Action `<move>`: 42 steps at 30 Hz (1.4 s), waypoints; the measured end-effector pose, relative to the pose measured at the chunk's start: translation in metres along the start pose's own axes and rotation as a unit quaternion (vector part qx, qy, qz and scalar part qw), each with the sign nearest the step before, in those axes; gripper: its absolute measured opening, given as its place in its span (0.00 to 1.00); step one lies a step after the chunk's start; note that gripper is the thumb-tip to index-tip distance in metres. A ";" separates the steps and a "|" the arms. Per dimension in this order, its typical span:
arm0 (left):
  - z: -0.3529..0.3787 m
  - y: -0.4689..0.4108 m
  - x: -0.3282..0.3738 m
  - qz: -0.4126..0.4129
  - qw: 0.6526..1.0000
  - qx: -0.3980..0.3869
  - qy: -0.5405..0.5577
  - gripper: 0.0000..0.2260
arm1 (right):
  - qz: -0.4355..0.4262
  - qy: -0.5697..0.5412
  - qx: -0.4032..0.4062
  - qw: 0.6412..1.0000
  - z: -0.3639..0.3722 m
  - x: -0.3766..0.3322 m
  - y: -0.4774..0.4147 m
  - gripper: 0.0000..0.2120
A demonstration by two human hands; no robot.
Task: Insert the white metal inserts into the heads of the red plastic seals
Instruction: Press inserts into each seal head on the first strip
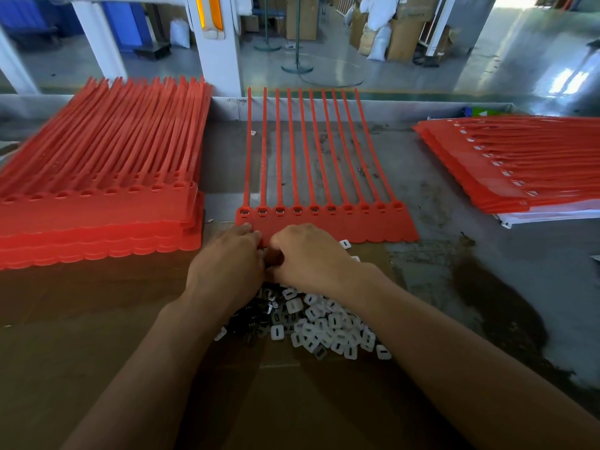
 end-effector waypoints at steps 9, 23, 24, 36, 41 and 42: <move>-0.002 0.003 0.005 0.002 1.000 0.024 -0.021 0.10 | -0.025 -0.085 0.020 0.996 -0.012 0.007 0.007 0.04; -0.001 0.003 0.005 -0.004 0.999 0.029 -0.029 0.14 | 0.010 -0.163 0.009 0.987 -0.026 0.027 0.010 0.04; -0.002 0.004 0.005 -0.005 0.999 0.030 -0.028 0.14 | 0.015 -0.162 0.019 0.987 -0.030 0.031 0.009 0.05; -0.002 0.004 0.007 -0.013 0.999 0.018 -0.023 0.14 | 0.170 -0.162 0.176 0.956 -0.056 0.125 -0.014 0.05; -0.003 0.003 0.007 -0.017 0.999 0.020 -0.025 0.14 | 0.166 -0.107 0.138 0.970 -0.055 0.125 -0.021 0.06; -0.003 0.003 0.007 -0.015 0.999 0.021 -0.027 0.14 | 0.163 -0.099 0.135 0.972 -0.055 0.125 -0.021 0.06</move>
Point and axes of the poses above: each hand's wrist, its own y-axis away from the middle knuckle, its own z-axis out of the palm, x = y × z, the point moved 3 cm from there along -y, towards the middle knuckle, and after that the axes turned 3 degrees about -y, right-handed, at the moved point
